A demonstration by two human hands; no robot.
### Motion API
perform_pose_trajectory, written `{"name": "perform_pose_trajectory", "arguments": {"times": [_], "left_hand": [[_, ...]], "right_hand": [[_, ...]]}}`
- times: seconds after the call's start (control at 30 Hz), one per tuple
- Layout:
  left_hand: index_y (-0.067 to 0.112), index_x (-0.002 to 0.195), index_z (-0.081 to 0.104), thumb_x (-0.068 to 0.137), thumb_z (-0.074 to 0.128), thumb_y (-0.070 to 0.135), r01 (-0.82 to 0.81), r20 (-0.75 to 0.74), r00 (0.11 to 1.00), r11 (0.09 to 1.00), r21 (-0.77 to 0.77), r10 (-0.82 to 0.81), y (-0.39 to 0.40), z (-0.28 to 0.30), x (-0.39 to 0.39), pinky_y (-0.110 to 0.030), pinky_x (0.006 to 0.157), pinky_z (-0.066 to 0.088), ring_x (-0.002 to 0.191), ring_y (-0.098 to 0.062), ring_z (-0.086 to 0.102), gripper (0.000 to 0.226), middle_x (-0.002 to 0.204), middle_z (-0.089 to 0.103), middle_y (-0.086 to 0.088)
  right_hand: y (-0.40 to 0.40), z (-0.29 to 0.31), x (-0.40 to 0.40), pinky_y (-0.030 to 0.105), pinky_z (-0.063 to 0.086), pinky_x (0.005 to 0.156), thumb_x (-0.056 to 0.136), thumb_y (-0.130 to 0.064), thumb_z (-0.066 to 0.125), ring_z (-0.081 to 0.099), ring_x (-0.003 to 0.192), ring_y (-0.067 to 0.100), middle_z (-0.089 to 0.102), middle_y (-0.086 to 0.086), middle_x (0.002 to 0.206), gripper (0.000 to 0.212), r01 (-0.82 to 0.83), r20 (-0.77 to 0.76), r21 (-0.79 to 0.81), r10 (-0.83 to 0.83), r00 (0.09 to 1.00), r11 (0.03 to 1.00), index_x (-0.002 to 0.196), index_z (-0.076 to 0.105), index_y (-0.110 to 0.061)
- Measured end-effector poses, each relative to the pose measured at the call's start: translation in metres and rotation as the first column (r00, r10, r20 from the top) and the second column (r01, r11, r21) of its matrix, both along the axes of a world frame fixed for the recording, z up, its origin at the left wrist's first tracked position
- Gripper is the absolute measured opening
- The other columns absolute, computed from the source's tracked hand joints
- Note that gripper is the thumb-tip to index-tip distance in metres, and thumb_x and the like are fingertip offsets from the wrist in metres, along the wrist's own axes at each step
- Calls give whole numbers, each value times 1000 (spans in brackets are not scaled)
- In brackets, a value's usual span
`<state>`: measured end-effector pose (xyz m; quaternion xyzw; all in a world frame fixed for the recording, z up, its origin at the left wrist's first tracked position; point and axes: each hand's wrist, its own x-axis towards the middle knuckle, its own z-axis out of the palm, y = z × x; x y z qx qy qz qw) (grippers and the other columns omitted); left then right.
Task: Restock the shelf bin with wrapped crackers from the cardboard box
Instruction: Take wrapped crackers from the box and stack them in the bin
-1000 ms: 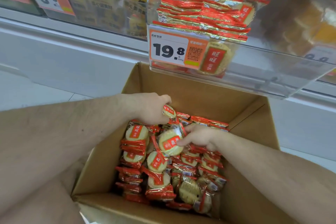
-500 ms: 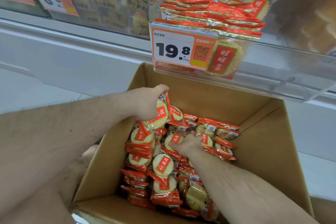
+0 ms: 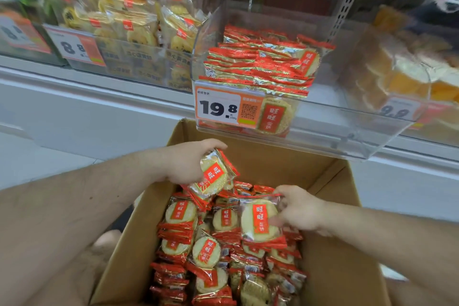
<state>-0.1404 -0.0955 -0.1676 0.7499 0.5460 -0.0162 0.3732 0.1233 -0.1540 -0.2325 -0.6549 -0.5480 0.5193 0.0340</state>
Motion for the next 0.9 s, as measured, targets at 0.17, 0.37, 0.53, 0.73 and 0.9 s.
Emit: {"name": "perform_pose_trajectory", "arguments": {"times": [0.17, 0.37, 0.53, 0.73, 0.9], "left_hand": [[49, 144, 26, 79, 66, -4, -26, 166, 985, 997, -68, 37, -8, 13, 6, -41, 60, 48, 73, -18, 51, 93, 124, 58, -6], [55, 136, 36, 73, 68, -9, 63, 507, 860, 976, -209, 53, -29, 43, 19, -43, 71, 44, 91, -37, 62, 95, 130, 52, -1], [41, 137, 38, 66, 69, -5, 68, 669, 734, 968, -242, 115, -40, 60, 27, -39, 79, 53, 107, -30, 66, 91, 127, 62, -4], [45, 132, 43, 81, 71, -7, -52, 747, 658, 995, -81, 95, -46, 66, 41, -34, 77, 56, 95, -21, 70, 78, 117, 64, -3], [57, 132, 40, 79, 75, -3, -48, 787, 616, 995, 85, -38, -48, 77, 48, -24, 68, 51, 86, -11, 67, 86, 111, 60, -1]], "right_hand": [[-22, 88, 4, 29, 41, 57, 80, 3, 73, 60, 61, 18, 67, 10, 73, 27, 105, -474, 20, -83, 877, 994, 97, 54, -6], [-28, 110, -14, 26, 46, 55, 78, -2, 78, 61, 67, 22, 69, 17, 82, 34, 253, -539, 114, -155, 828, 961, 106, 58, -2], [-21, 120, -17, 29, 48, 55, 68, -3, 79, 62, 56, 18, 68, 9, 68, 39, 396, -573, 184, -229, 787, 900, 100, 57, -4], [-17, 134, -19, 26, 41, 43, 67, -3, 86, 56, 55, 17, 60, 9, 76, 57, 524, -581, 246, -309, 753, 816, 111, 51, -12], [-26, 160, -15, 21, 34, 39, 71, -16, 83, 49, 47, 11, 64, -1, 67, 36, 367, -532, 292, -169, 829, 883, 98, 61, -14]]}}
